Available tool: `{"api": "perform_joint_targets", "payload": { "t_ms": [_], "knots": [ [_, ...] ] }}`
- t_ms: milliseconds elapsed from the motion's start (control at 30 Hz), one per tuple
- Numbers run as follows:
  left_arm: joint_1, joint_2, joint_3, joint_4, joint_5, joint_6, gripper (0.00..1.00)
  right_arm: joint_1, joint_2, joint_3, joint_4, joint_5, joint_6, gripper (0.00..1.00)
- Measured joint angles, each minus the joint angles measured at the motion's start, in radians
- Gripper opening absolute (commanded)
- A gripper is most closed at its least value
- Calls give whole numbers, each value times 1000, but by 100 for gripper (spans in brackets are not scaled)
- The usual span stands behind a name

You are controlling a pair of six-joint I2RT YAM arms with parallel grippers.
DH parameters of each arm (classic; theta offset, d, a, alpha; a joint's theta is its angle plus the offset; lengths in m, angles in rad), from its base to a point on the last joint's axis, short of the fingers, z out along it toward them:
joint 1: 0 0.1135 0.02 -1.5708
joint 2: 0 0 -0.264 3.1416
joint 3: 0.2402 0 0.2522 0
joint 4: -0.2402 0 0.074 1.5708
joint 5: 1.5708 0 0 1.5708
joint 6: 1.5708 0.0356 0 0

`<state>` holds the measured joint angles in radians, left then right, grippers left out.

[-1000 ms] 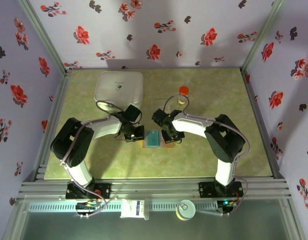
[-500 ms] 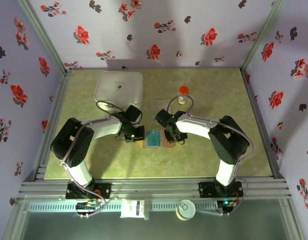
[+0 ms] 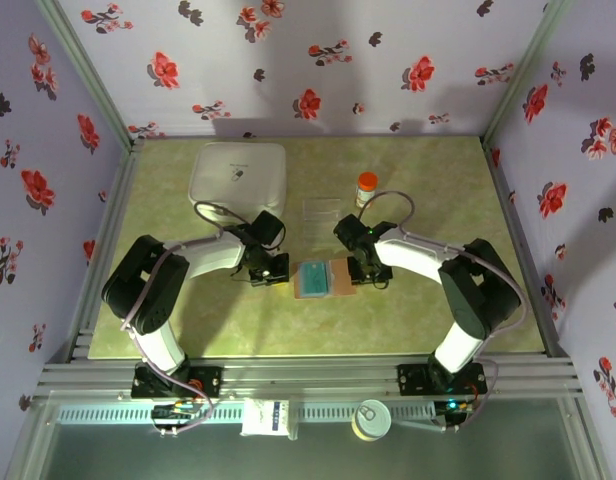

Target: Take the credit cards out of the card holder

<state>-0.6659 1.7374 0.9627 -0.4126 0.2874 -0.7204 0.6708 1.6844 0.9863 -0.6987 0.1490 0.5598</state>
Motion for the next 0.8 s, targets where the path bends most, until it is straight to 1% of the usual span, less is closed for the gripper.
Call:
{"api": "perform_joint_targets", "payload": {
  "t_ms": [167, 333, 567, 667, 800],
  "knots": [
    [-3, 0, 10, -18, -7, 0, 0, 0, 19, -1, 19, -20, 0, 42],
    [-3, -4, 19, -34, -11, 0, 0, -2, 18, -3, 21, -26, 2, 44],
    [-6, -57, 24, -39, -11, 0, 1, -2, -34, -6, 14, -42, 9, 47],
    [-15, -76, 32, -37, -10, -3, 1, -2, -66, -2, 2, -43, 8, 47],
    [-31, -78, 45, -36, -6, -7, 1, -3, -72, 12, -24, -26, 8, 47]
  ]
}}
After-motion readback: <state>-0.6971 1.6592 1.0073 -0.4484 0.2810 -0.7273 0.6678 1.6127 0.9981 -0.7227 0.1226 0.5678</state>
